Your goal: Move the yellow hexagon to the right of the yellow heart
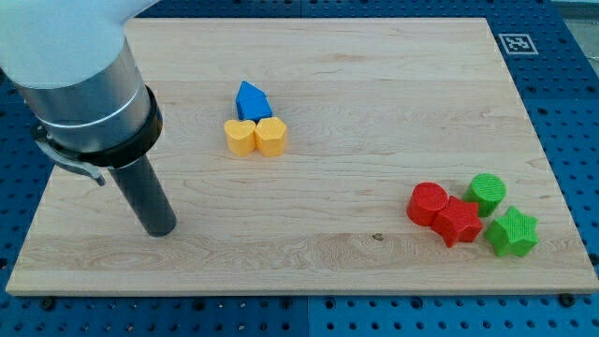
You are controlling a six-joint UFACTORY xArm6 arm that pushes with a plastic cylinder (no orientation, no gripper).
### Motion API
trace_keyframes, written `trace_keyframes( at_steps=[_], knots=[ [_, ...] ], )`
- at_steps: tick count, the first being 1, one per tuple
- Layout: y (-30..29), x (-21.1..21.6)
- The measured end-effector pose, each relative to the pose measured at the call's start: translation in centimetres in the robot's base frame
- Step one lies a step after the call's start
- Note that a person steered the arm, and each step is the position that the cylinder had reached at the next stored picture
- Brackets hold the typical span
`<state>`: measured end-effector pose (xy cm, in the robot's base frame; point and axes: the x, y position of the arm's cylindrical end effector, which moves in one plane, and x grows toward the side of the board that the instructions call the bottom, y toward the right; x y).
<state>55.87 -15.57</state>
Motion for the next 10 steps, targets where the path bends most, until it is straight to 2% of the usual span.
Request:
trace_keyframes(
  at_steps=[2, 4, 5, 6, 7, 8, 9, 10],
  knots=[
    [0.3, 0.0],
    [7.5, -5.4],
    [8.2, -7.0],
    [9.5, -7.0],
    [15.1, -7.0],
    [18.3, -7.3],
    [18.6, -11.9],
    [18.6, -14.1]
  ],
)
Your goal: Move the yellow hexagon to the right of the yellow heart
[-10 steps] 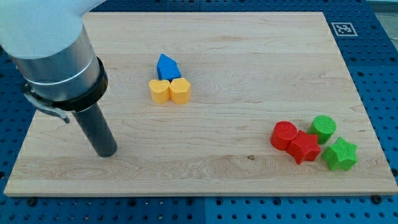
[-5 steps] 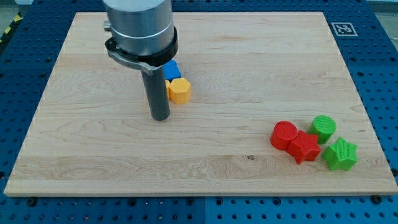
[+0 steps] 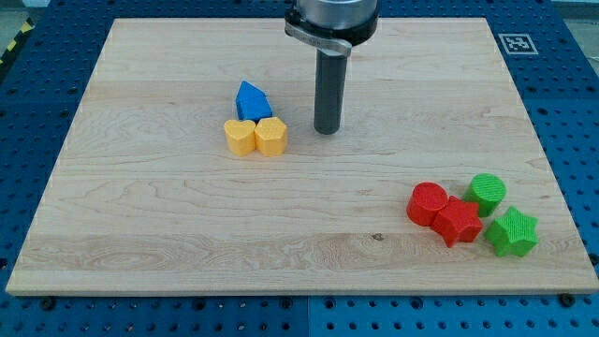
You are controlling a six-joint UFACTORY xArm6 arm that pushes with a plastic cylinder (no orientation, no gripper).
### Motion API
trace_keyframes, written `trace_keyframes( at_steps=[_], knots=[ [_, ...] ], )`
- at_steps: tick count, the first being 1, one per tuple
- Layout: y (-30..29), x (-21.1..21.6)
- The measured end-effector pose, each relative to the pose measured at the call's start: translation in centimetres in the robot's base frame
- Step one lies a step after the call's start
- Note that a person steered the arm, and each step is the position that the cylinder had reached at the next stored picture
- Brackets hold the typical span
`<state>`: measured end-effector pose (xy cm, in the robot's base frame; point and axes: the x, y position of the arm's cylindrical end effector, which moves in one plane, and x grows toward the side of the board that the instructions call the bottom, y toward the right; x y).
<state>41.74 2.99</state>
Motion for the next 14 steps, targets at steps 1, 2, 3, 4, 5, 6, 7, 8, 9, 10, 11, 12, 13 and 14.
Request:
trace_keyframes(
  at_steps=[1, 2, 3, 4, 5, 6, 7, 8, 9, 10, 11, 12, 13, 14],
  knots=[
    [-0.3, 0.0],
    [-3.3, 0.0],
    [-5.0, 0.0],
    [-5.2, 0.0],
    [-7.2, 0.0],
    [-10.3, 0.0],
    [-10.7, 0.0],
    [-10.2, 0.2],
    [-9.7, 2.9],
    [-9.7, 4.2],
    [-9.8, 4.0],
    [-13.0, 4.0],
    [-15.1, 4.0],
    [-15.1, 3.3]
  ],
)
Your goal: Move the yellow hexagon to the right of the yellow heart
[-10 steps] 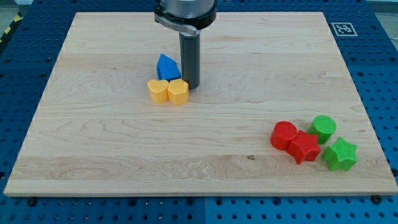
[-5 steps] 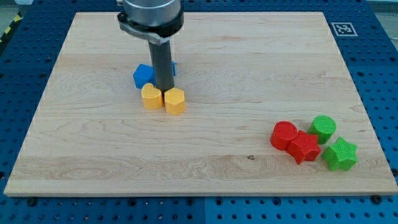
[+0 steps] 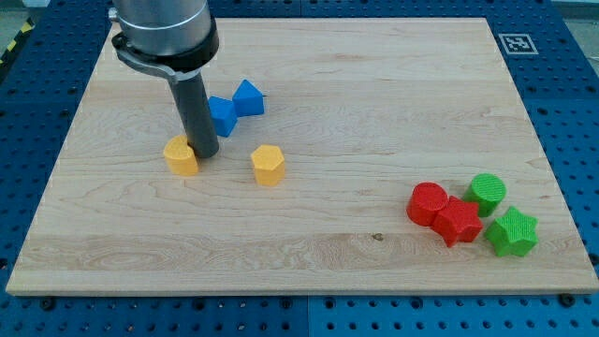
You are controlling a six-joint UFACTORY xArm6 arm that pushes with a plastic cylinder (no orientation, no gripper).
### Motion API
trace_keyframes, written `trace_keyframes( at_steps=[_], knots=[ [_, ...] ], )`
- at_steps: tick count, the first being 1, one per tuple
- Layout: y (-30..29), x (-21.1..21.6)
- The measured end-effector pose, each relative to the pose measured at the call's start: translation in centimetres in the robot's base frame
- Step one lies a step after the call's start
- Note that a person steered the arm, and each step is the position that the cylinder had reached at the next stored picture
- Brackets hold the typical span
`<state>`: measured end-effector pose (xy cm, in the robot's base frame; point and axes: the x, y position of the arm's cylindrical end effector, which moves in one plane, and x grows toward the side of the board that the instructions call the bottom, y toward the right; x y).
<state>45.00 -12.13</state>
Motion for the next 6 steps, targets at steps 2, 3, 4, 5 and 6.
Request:
trace_keyframes(
  at_steps=[2, 3, 4, 5, 6],
  knots=[
    [0.5, -3.2],
    [1.2, -5.2],
    [2.6, -5.2],
    [7.0, -3.6],
    [12.9, 0.4]
  ],
)
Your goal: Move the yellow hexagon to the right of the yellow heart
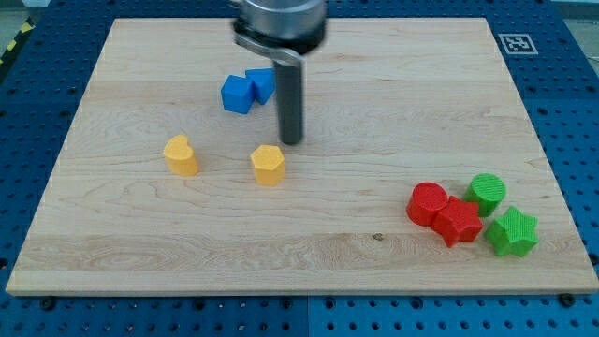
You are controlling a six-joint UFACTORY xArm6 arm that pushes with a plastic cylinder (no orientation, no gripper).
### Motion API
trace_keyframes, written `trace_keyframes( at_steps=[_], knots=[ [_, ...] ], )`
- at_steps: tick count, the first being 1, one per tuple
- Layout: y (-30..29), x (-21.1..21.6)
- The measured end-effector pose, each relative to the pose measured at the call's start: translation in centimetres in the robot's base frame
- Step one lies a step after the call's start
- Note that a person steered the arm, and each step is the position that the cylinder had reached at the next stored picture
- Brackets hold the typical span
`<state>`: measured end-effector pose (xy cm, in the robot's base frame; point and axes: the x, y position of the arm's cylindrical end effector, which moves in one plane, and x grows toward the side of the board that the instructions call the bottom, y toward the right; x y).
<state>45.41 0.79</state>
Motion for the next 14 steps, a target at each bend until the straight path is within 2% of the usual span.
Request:
trace_keyframes(
  at_steps=[1, 2, 5, 7, 8, 9, 12, 13, 14],
  knots=[
    [2.7, 4.0],
    [2.7, 4.0],
    [-7.1, 4.4],
    [-9.9, 3.8],
    [-7.7, 4.0],
    [-2.6, 4.0],
    [-4.8, 1.5],
    [-4.8, -1.1],
    [-4.8, -1.1]
  ],
)
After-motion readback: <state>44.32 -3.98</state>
